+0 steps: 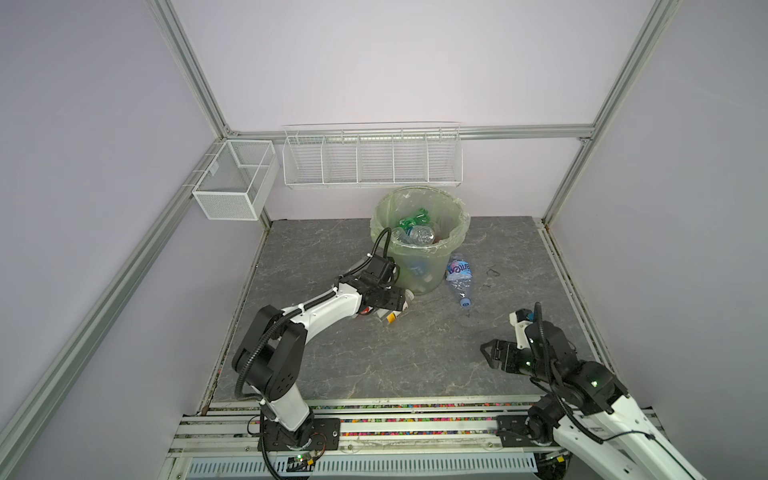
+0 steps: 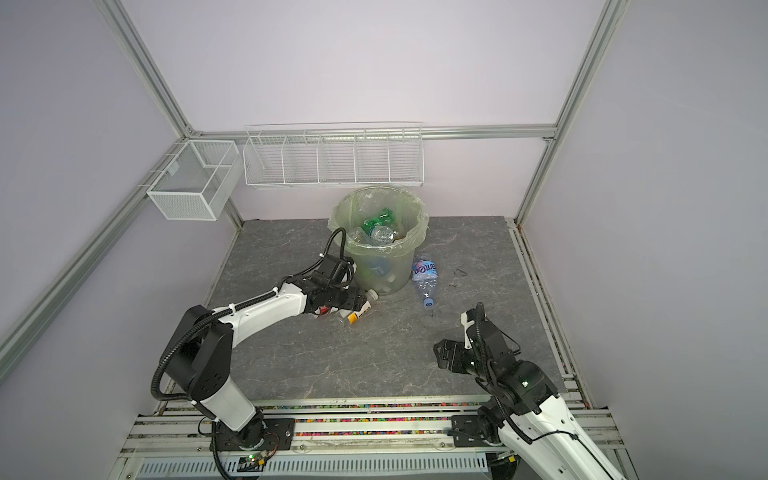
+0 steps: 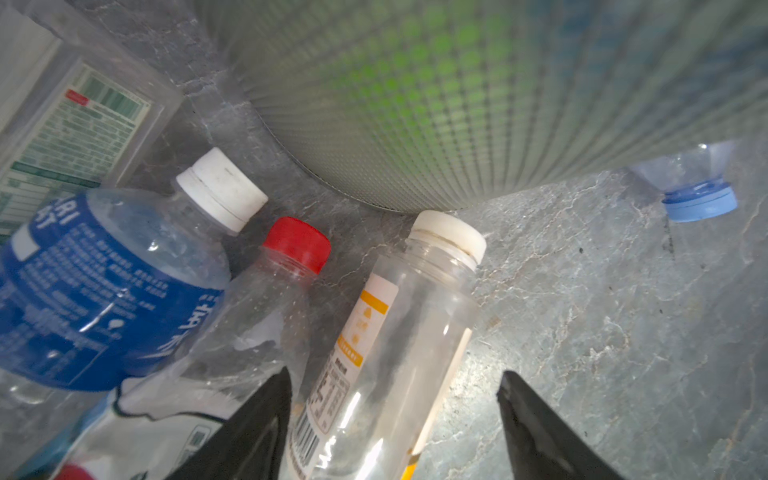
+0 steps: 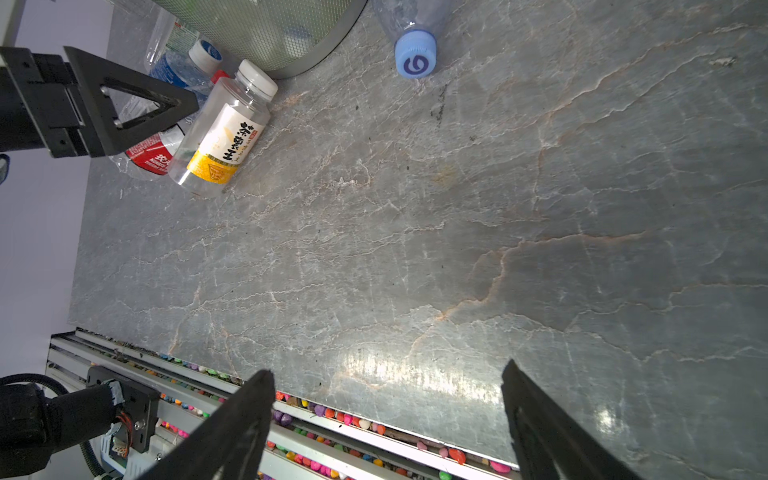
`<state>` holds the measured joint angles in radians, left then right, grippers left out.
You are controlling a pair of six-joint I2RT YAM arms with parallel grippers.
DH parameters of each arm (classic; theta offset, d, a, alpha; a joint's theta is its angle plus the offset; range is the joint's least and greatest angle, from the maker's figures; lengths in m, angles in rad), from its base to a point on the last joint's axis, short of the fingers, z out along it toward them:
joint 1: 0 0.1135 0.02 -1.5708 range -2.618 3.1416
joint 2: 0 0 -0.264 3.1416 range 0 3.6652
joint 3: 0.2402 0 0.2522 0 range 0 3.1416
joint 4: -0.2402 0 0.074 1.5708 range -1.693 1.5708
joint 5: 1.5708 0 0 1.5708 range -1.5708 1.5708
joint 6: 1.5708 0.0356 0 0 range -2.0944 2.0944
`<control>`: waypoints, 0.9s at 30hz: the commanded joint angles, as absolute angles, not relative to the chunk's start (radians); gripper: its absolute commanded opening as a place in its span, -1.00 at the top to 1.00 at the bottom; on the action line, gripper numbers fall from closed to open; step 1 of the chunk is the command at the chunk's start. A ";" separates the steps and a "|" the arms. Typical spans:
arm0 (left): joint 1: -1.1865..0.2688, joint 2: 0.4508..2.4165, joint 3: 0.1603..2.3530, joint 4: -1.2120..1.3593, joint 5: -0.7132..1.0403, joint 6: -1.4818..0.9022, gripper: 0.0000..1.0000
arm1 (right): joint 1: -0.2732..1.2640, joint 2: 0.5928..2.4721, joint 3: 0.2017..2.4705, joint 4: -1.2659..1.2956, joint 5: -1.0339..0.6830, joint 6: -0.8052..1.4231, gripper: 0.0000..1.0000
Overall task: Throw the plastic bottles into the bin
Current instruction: 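Close the left gripper around the white-capped yellow-labelled bottle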
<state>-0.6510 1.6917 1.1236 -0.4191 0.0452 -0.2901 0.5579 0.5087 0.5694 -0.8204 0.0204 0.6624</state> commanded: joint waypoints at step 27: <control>-0.732 1.786 1.072 -0.461 -0.017 -0.306 -0.40 | 0.554 0.468 0.539 -0.822 0.018 0.683 -0.76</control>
<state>-0.7197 1.7592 1.0988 -0.4450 -0.0029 -0.2882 0.5579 0.4797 0.5552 -0.8211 0.0208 0.6662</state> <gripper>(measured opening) 0.701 0.883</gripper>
